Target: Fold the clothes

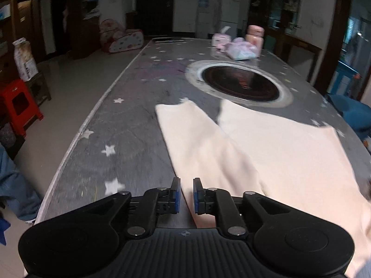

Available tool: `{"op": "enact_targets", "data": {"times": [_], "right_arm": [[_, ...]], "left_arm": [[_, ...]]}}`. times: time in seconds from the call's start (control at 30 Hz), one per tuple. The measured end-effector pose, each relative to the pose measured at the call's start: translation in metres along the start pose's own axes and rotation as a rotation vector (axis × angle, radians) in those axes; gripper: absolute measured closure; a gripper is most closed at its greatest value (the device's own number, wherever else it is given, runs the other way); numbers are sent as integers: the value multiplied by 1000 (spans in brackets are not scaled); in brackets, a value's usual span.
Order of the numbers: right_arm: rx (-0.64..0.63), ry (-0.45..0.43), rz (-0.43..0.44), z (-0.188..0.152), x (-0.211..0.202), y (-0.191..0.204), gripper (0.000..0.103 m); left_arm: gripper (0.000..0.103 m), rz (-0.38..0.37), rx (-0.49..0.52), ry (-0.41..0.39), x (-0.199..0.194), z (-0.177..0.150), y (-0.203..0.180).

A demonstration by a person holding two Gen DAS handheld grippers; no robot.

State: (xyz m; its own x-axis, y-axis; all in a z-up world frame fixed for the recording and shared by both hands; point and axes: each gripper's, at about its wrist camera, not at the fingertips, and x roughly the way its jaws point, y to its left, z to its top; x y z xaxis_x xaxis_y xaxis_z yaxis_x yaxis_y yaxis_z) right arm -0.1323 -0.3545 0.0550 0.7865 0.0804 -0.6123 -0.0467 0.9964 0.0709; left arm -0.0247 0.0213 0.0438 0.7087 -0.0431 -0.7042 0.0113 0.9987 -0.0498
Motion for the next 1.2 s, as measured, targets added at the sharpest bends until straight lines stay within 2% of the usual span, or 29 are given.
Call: {"op": "enact_targets", "data": {"times": [0.07, 0.17, 0.33, 0.4, 0.43, 0.53, 0.77, 0.9, 1.03, 1.2], "right_arm": [[-16, 16, 28, -1, 6, 9, 75], [-40, 37, 53, -2, 14, 19, 71], [-73, 58, 87, -3, 22, 32, 71], [-85, 64, 101, -2, 24, 37, 70], [-90, 65, 105, -2, 25, 39, 69], [-104, 73, 114, -2, 29, 44, 68], [-133, 107, 139, -7, 39, 52, 67], [-157, 118, 159, -10, 41, 57, 65], [-191, 129, 185, -15, 38, 64, 61], [-224, 167, 207, -25, 37, 66, 61]], "left_arm": [[77, 15, -5, 7, 12, 7, 1], [77, 29, 11, 8, 27, 14, -2], [78, 38, 8, 5, 50, 22, -2], [96, 33, 11, -9, 53, 21, -1], [97, 34, 15, -17, 54, 21, -1], [100, 67, 17, -32, 49, 15, 3], [100, 240, -50, -20, 22, -5, 34], [100, 291, -84, -11, 6, -20, 52], [100, 331, -89, -8, -7, -35, 58], [99, 311, -99, 21, -14, -35, 63]]}}
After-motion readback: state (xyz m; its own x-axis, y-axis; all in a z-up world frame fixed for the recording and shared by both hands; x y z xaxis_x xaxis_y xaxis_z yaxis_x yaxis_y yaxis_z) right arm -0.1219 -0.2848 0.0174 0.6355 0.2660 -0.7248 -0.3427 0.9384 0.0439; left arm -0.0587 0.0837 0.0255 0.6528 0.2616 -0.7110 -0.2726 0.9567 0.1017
